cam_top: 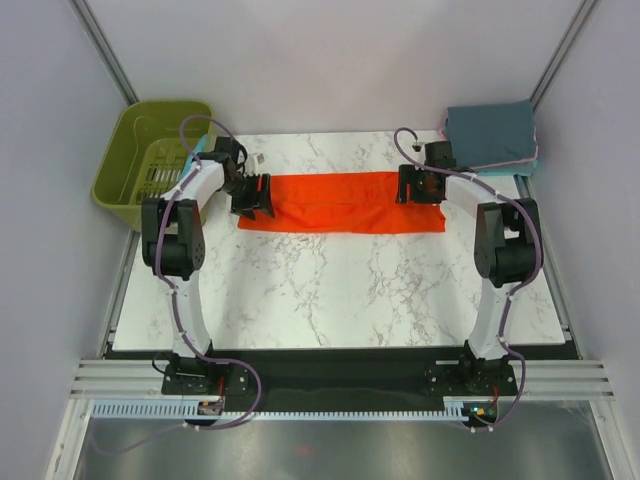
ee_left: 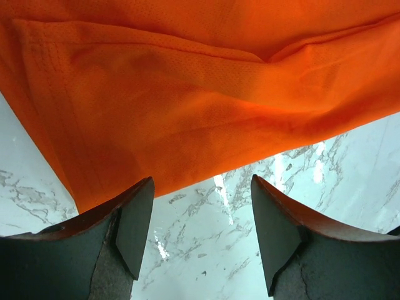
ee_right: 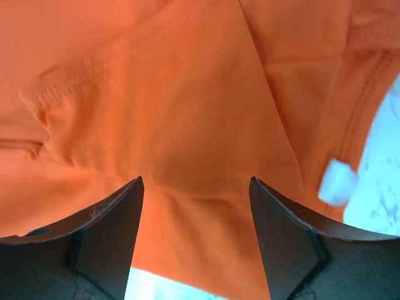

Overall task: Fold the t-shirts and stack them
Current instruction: Fold the tshirt

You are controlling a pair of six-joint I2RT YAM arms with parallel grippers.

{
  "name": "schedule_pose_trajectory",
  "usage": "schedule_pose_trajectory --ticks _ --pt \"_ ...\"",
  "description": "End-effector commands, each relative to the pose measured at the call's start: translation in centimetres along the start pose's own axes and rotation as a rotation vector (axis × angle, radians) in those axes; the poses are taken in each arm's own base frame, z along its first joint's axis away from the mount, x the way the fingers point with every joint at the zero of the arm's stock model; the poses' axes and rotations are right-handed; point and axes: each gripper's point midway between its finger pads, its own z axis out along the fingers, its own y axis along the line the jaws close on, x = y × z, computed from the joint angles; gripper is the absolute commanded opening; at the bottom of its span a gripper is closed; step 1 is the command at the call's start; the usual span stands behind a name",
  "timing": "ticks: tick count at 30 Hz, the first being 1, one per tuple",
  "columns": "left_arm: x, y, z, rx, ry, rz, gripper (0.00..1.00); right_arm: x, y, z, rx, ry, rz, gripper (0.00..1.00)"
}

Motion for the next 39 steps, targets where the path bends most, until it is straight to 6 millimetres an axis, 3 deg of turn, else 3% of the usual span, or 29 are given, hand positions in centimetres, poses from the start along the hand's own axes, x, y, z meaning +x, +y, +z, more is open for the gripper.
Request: schedule_pose_trajectory --ticks 1,6,11,12,17,18,20,21,23,27,30,33,34,35,36,37,38,39 --pt "-2.1 0.1 0.4 -0.007 -0.042 0.058 0.71 -2.9 1.1 0.8 -0.051 -0.064 0.025 0.76" --pt "-2.0 1.4 2.9 -0.073 0.0 0.086 0.71 -2.0 0.6 3.6 -0.046 -0.028 0.031 0.77" --pt "0.7 1.8 3.7 -0.109 0.077 0.072 0.71 -2.2 0.3 6.2 -0.045 -0.019 0.042 0.76" --pt "2.3 1.5 3.8 -0.113 0.114 0.071 0.71 -3.1 0.3 6.4 -0.047 -0.038 0.046 0.76" --pt "5.9 -0.9 1.8 -0.113 0.152 0.101 0.7 -4.7 0.8 8.9 -0.074 -0.071 0.072 0.77" --pt "6.8 -1.6 1.8 -0.108 0.169 0.119 0.7 -6.1 1.4 9.0 -0.096 -0.101 0.075 0.77" --pt "8.5 -2.5 1.3 -0.113 0.19 0.145 0.7 -6.5 2.2 10.0 -0.115 -0.113 0.074 0.77" --pt "9.7 -3.4 1.5 -0.111 0.214 0.172 0.7 -7.9 2.8 9.9 -0.131 -0.144 0.061 0.77" --pt "10.8 -4.6 1.4 -0.107 0.232 0.217 0.7 -8.3 4.0 10.7 -0.153 -0.152 0.049 0.77" --pt "14.3 -8.9 0.9 -0.071 0.267 0.349 0.7 -11.2 6.4 11.0 -0.195 -0.229 0.054 0.79" --pt "17.5 -10.7 1.0 -0.054 0.322 0.424 0.7 -12.6 8.0 11.4 -0.221 -0.277 0.052 0.8" --pt "17.4 -12.6 0.4 -0.033 0.289 0.478 0.7 -13.9 9.4 10.8 -0.234 -0.314 0.032 0.8" --pt "16.0 -13.7 -0.3 -0.021 0.242 0.494 0.7 -14.6 9.5 10.1 -0.235 -0.332 0.027 0.8" --pt "13.9 -12.3 -0.8 -0.141 0.177 0.523 0.71 -16.1 10.1 8.1 -0.244 -0.366 0.018 0.8" --pt "11.4 -13.2 -1.5 -0.141 0.107 0.585 0.74 -16.4 10.1 7.2 -0.242 -0.373 0.007 0.81" --pt "10.3 -13.3 -2.3 -0.158 0.081 0.608 0.74 -17.1 10.0 6.0 -0.241 -0.39 0.005 0.81" --pt "9.0 -13.3 -2.9 -0.191 0.048 0.624 0.74 -18.8 9.8 3.3 -0.241 -0.431 0.008 0.81" --pt "7.3 -14.1 -3.8 -0.19 -0.002 0.641 0.74 -18.4 9.2 2.6 -0.236 -0.42 0.03 0.81"
